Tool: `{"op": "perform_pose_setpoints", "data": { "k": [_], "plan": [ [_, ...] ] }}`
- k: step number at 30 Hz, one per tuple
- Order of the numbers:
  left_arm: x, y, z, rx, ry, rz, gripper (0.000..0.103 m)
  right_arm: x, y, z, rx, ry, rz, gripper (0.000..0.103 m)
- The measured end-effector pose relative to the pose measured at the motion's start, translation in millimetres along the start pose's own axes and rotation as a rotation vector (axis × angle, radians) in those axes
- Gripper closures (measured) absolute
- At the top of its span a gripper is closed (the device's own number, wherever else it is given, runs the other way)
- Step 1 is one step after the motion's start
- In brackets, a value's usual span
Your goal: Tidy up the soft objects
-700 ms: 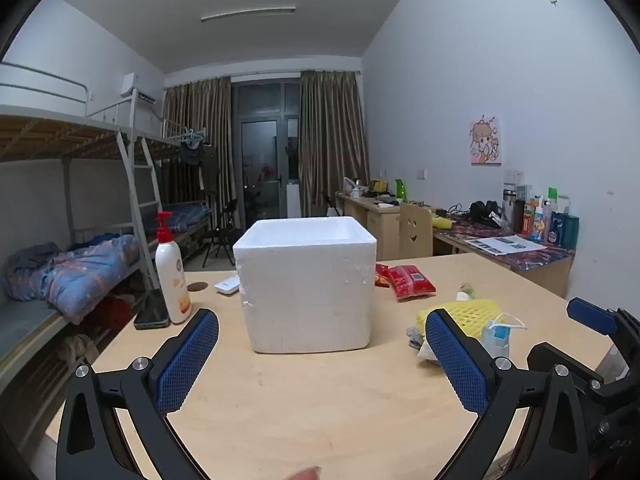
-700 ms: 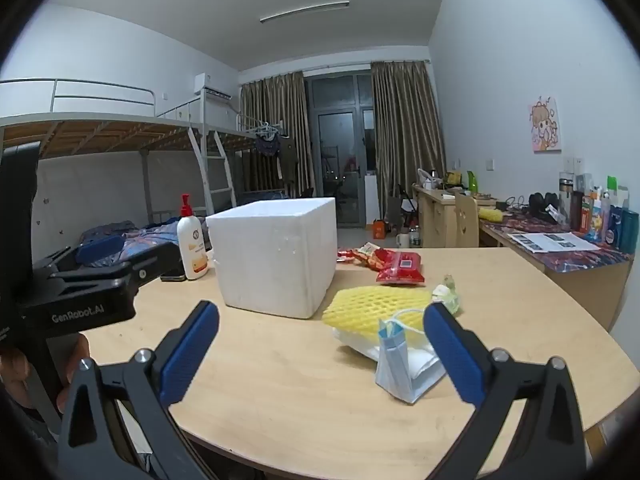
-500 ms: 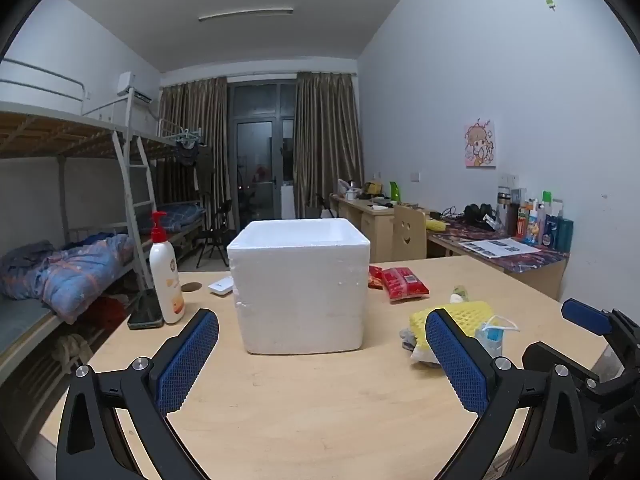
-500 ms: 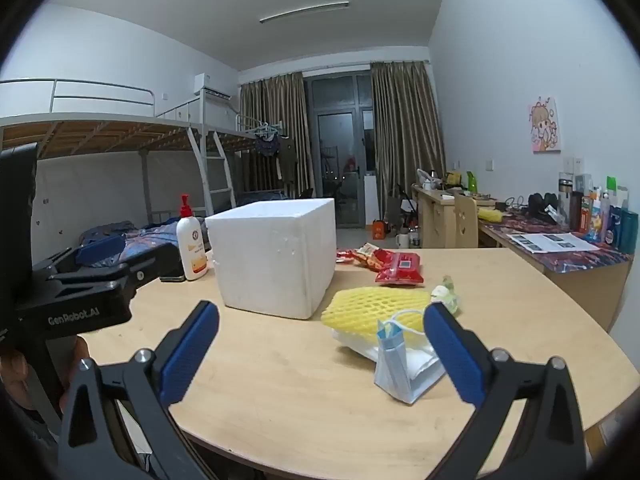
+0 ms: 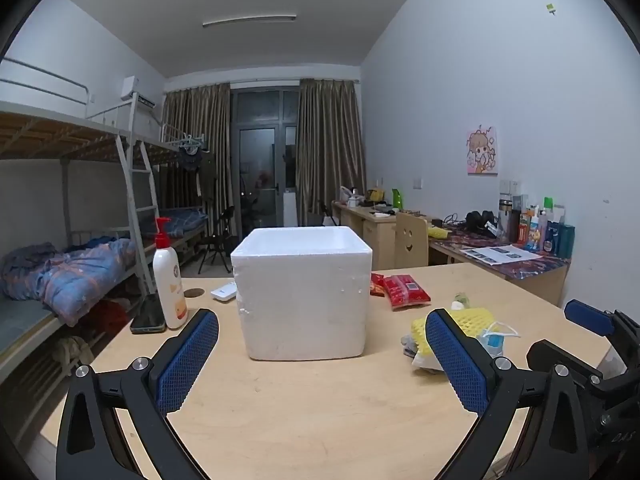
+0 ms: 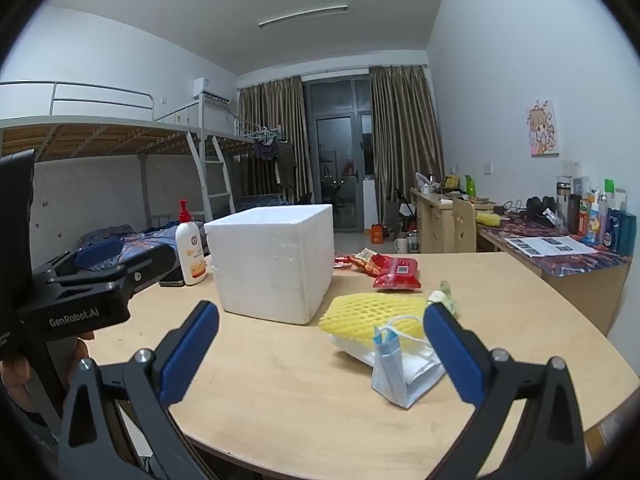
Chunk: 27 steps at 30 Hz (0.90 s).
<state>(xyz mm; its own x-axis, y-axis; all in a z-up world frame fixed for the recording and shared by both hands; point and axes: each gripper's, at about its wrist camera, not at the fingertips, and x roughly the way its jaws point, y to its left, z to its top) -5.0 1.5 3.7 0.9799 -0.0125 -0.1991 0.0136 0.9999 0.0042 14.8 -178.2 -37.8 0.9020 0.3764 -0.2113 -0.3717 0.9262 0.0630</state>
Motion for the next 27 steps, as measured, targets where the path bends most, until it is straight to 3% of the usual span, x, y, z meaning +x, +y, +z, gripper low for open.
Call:
{"op": "perform_pose_setpoints", "data": {
  "k": [27],
  "plan": [
    [-0.4,-6.3,-3.6,0.026,0.008,-0.019,0.000,2.2,1.4,1.3,0.004,-0.015,0.001,0.000]
  ]
}}
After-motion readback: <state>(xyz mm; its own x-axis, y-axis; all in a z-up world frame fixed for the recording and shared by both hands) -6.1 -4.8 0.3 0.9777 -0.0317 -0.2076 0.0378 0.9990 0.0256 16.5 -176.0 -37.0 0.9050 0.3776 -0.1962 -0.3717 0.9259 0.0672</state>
